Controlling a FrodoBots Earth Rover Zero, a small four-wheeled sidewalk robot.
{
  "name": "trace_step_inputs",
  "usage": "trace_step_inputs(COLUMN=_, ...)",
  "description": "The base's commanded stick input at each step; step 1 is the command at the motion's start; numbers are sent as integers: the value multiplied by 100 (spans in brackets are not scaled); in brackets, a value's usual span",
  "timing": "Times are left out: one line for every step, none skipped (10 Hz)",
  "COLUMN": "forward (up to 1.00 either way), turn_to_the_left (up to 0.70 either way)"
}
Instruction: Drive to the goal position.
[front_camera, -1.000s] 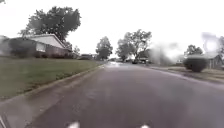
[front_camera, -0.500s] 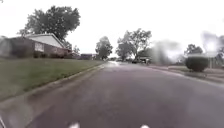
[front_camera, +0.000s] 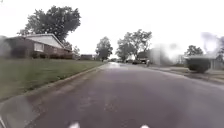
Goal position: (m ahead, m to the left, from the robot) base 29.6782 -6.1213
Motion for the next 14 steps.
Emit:
trace_step_inputs(forward=50, turn_to_the_left=0)
trace_step_inputs(forward=50, turn_to_the_left=0)
trace_step_inputs(forward=50, turn_to_the_left=0)
trace_step_inputs(forward=50, turn_to_the_left=0)
trace_step_inputs(forward=50, turn_to_the_left=0)
trace_step_inputs(forward=50, turn_to_the_left=0)
trace_step_inputs(forward=50, turn_to_the_left=0)
trace_step_inputs(forward=50, turn_to_the_left=0)
trace_step_inputs(forward=50, turn_to_the_left=0)
trace_step_inputs(forward=50, turn_to_the_left=0)
trace_step_inputs(forward=50, turn_to_the_left=0)
trace_step_inputs(forward=50, turn_to_the_left=0)
trace_step_inputs(forward=50, turn_to_the_left=0)
trace_step_inputs(forward=50, turn_to_the_left=0)
